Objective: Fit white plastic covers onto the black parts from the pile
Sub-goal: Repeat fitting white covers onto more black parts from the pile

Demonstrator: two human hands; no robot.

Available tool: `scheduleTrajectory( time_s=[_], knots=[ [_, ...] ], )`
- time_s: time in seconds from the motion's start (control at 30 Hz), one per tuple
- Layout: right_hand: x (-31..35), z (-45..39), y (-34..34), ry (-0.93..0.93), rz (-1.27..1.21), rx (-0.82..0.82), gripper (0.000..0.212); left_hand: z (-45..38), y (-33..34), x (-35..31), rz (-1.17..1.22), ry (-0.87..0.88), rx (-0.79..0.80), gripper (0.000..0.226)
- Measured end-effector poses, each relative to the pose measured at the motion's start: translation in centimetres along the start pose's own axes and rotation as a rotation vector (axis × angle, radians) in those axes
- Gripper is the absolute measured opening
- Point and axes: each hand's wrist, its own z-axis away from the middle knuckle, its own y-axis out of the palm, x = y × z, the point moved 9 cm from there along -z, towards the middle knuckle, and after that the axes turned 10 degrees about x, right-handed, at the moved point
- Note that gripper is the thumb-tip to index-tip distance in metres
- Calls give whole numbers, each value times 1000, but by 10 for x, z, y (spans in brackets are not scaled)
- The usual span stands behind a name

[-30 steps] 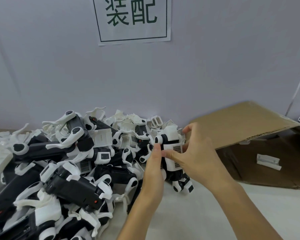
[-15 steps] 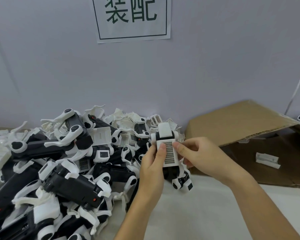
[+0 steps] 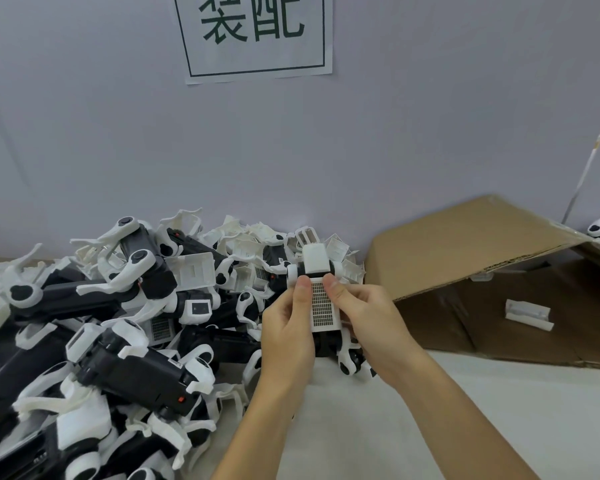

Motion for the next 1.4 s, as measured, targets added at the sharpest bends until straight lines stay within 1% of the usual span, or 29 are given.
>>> scheduleTrajectory(
  time_s=[0.1, 0.2, 0.33, 0.4, 0.47, 0.53, 0.6, 0.63, 0.7, 0.77, 0.83, 0.9, 0.97, 1.07, 1.1, 1.23, 1.27, 1.4],
  knots=[
    [3, 1, -5, -41, 53, -83, 32, 1, -1, -3, -56, 18, -17, 50],
    [4, 2, -5, -63, 53, -100, 31, 0, -2, 2, -3, -26, -17, 47],
    [-1, -1, -2, -6, -1, -29, 33, -2, 0, 8, 109, -89, 10, 42],
    [-2, 0, 0, 10, -10, 14, 35, -2, 1, 6, 100, -72, 21, 42],
    [2, 1, -4, -33, 46, -12, 35, -1, 2, 3, 54, -36, 23, 40],
    [6, 1, -9, -103, 169, -79, 37, 1, 4, 1, 24, 0, 26, 38],
    [9, 0, -9, -145, 247, -108, 38, 1, 4, -2, -6, 44, 4, 36],
    [9, -1, -8, -150, 245, -94, 37, 1, 4, -3, -4, 57, -7, 36],
    [6, -3, -7, -111, 170, -5, 37, 1, 3, 0, 64, 23, -5, 35],
    [1, -3, -5, -48, 84, 117, 41, -1, 4, 7, 170, -54, 39, 31],
    [-1, -3, -5, -25, 91, 196, 40, -1, 7, 11, 222, -110, 107, 26],
    [0, -2, -10, -36, 162, 169, 32, -2, 9, 11, 118, -84, 144, 26],
    [3, -2, -14, -61, 257, 110, 25, -2, 10, 9, -3, -35, 122, 27],
    [9, 0, -11, -101, 399, 66, 21, 1, 11, 8, -63, -8, 80, 26],
    [9, -1, -12, -100, 407, 68, 20, 1, 10, 8, -62, -8, 75, 26],
    [6, 0, -13, -44, 268, 166, 27, 0, 9, 7, -9, -18, 98, 27],
    [6, 1, -13, -53, 276, 170, 27, 0, 9, 6, -15, -15, 99, 27],
    [9, -1, -10, -121, 368, 89, 22, -1, 6, 4, -40, 2, 73, 28]
  ],
)
